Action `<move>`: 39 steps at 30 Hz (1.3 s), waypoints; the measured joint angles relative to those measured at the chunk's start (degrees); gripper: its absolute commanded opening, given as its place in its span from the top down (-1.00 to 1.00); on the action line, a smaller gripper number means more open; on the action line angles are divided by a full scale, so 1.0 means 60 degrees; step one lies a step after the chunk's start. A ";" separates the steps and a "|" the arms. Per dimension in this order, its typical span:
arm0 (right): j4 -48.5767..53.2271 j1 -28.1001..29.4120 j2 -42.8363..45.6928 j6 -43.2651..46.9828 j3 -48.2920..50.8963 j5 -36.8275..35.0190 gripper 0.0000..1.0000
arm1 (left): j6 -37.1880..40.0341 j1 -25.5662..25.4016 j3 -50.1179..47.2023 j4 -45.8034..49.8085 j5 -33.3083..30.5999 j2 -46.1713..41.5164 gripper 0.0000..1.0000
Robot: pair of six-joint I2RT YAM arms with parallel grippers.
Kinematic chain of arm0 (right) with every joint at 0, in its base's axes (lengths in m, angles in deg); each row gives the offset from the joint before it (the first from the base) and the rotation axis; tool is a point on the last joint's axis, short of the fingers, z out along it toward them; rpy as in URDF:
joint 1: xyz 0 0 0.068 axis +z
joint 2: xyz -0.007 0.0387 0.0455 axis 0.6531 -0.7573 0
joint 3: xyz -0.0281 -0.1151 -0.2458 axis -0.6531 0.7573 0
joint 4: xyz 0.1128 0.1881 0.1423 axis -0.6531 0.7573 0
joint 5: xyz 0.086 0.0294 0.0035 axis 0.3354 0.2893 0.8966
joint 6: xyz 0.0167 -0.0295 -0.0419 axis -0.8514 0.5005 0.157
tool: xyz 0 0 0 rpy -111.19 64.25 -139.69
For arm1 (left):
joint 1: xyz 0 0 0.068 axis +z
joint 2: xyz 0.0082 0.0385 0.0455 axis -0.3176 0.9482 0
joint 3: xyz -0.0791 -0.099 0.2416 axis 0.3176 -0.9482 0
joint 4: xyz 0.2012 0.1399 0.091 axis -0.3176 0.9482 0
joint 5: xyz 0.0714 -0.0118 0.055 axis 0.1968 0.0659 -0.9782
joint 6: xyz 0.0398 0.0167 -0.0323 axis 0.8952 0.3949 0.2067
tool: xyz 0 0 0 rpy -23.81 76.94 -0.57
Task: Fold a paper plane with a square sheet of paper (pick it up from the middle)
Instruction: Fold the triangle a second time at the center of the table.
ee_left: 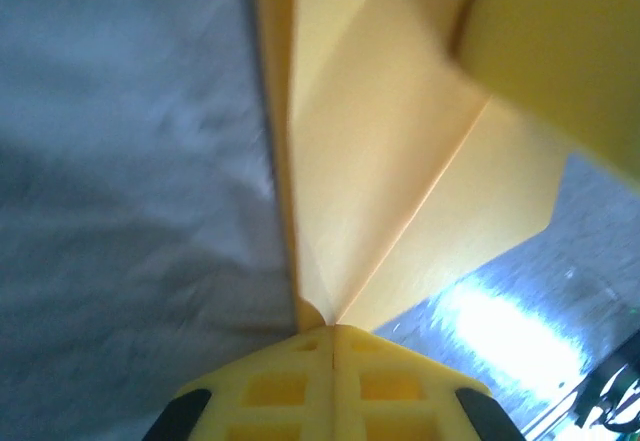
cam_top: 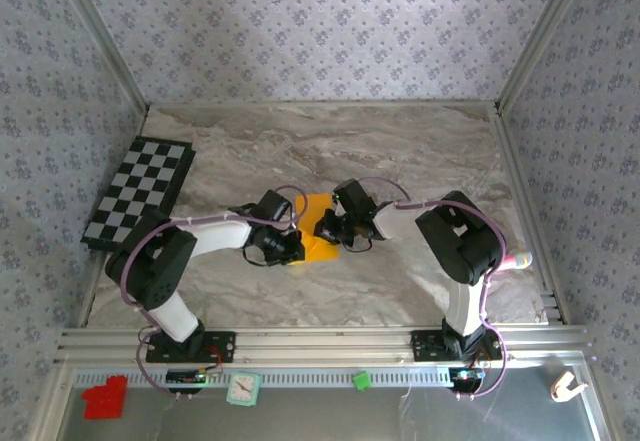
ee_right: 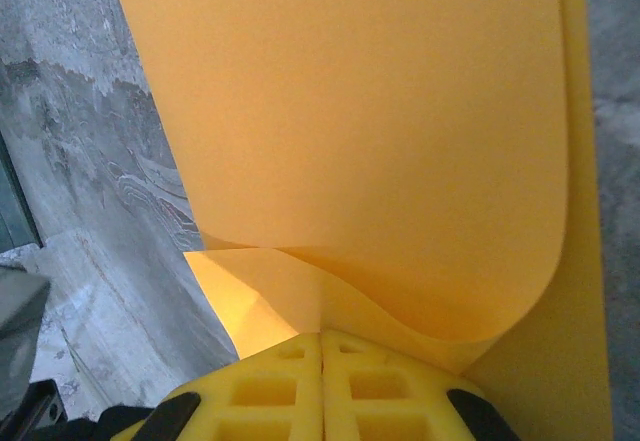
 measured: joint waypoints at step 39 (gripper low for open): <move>-0.0160 -0.0055 -0.0313 -0.0710 -0.0397 0.0062 0.87 | -0.3417 0.0459 -0.0612 -0.3060 -0.0984 -0.0178 0.88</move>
